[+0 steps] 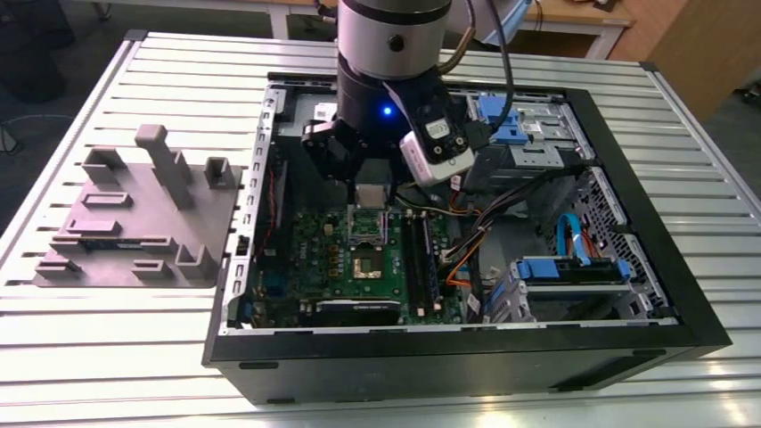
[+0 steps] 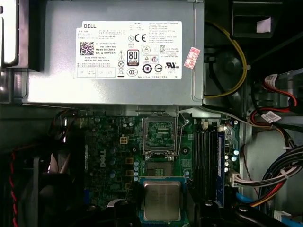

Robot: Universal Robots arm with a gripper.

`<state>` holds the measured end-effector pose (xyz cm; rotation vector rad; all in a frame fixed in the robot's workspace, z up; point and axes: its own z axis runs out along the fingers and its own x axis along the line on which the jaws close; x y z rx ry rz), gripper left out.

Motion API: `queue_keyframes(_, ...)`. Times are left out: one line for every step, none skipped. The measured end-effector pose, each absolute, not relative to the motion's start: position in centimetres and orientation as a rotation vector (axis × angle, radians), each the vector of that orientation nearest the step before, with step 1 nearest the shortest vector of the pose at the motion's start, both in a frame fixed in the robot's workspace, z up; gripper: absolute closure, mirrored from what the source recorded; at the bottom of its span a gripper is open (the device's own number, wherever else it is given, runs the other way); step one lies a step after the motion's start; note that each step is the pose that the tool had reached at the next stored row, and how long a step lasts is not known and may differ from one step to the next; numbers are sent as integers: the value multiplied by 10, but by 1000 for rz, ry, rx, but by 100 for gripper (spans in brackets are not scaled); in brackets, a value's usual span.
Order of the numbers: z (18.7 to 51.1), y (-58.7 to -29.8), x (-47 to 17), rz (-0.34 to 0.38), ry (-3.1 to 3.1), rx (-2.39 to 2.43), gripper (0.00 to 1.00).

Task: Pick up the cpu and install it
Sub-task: 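Place the cpu into insertion slot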

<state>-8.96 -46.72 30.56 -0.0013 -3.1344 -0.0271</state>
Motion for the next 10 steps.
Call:
queue_keyframes(305,-467,-90,-27,-3134,-1,53)
queue_keyframes(305,-467,-90,-27,-3134,-1,53)
queue_keyframes(305,-467,-90,-27,-3134,-1,53)
queue_keyframes(305,-467,-90,-27,-3134,-1,53)
queue_keyframes(305,-467,-90,-27,-3134,-1,53)
queue_keyframes(305,-467,-90,-27,-3134,-1,53)
queue_keyframes(305,-467,-90,-27,-3134,-1,53)
queue_keyframes(305,-467,-90,-27,-3134,-1,53)
queue_keyframes(305,-467,-90,-27,-3134,-1,53)
queue_keyframes(305,-467,-90,-27,-3134,-1,53)
